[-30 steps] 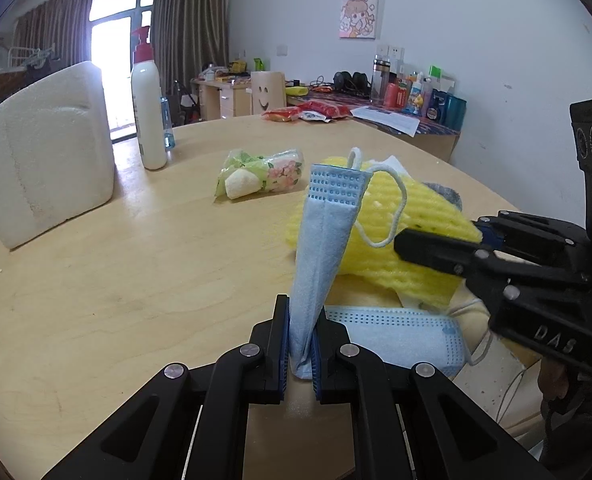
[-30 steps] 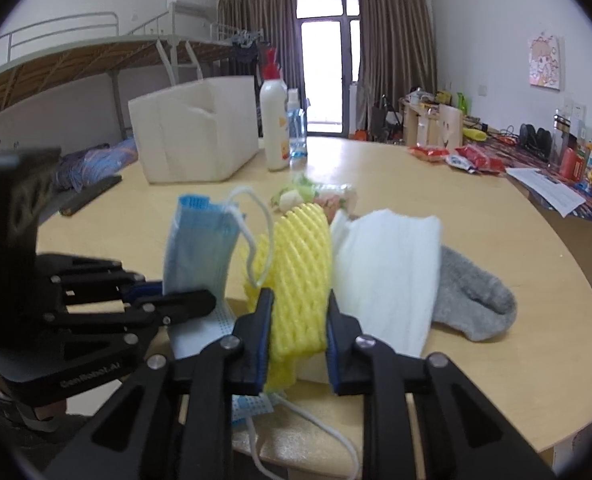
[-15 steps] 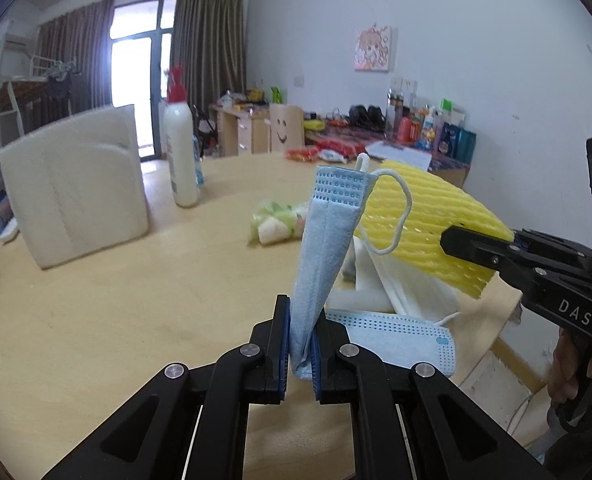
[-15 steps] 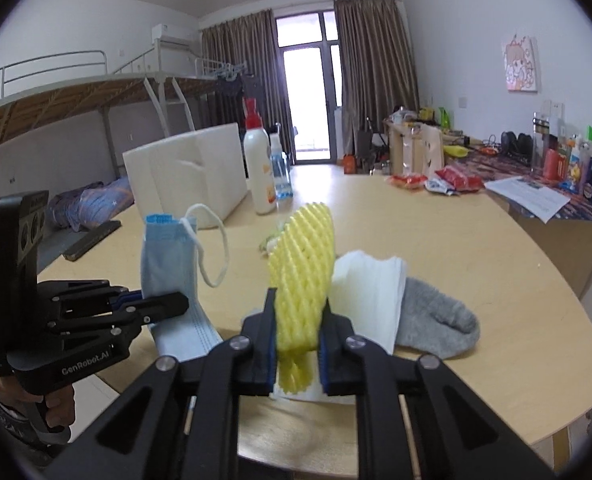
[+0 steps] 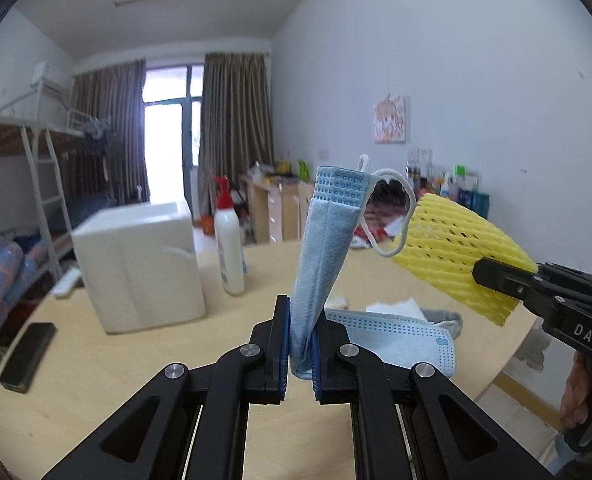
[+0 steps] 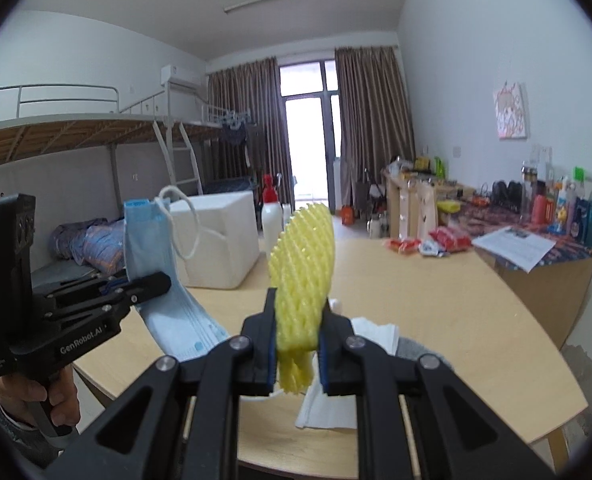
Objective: Organize soft objects
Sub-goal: 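Carry the mask and yellow net with both tools over the white foam box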
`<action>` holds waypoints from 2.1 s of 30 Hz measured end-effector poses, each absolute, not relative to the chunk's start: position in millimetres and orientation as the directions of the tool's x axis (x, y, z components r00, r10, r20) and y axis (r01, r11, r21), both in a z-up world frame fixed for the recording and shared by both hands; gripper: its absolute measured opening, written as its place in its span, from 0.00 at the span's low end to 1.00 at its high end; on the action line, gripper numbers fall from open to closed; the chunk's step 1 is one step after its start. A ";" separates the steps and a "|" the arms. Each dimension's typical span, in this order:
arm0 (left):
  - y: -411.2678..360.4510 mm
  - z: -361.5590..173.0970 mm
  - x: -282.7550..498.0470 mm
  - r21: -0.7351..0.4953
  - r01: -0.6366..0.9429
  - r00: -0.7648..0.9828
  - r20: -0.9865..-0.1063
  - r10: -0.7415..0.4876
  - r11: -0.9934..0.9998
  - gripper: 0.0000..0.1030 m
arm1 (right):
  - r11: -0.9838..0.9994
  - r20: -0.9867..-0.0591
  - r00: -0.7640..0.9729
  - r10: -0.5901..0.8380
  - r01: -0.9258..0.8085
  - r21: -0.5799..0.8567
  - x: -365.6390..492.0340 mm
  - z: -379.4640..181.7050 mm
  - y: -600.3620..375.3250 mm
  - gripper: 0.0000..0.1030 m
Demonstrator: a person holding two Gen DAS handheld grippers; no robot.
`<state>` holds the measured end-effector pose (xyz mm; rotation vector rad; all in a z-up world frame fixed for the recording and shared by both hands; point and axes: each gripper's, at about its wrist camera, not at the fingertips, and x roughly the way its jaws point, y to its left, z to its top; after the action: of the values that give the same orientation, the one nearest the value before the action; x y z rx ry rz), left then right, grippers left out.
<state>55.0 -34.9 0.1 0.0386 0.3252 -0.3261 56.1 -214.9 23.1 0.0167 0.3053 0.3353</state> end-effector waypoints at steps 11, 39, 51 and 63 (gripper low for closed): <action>-26.1 11.6 32.2 0.006 0.296 0.919 -0.276 -0.283 0.955 0.09 | 0.950 -0.262 0.914 0.310 -0.307 0.052 43.6 25.5 -218.9 0.18; 72.2 20.2 10.2 0.006 -0.111 0.968 -0.226 0.109 0.994 0.09 | 0.832 -0.248 0.798 0.549 -0.550 0.073 75.2 23.2 -129.4 0.18; 87.6 16.5 13.5 -0.019 -0.148 0.960 -0.241 0.139 0.989 0.09 | 0.814 -0.266 0.776 0.572 -0.577 0.066 82.4 23.4 -120.1 0.18; 91.3 27.0 33.8 -0.020 -0.146 0.961 -0.242 0.137 0.989 0.09 | 0.816 -0.270 0.777 0.569 -0.572 0.076 100.6 32.4 -115.7 0.18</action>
<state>33.8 91.3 27.0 -0.0375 0.2422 0.1436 100.6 -115.7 32.4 -0.0110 0.2885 0.6176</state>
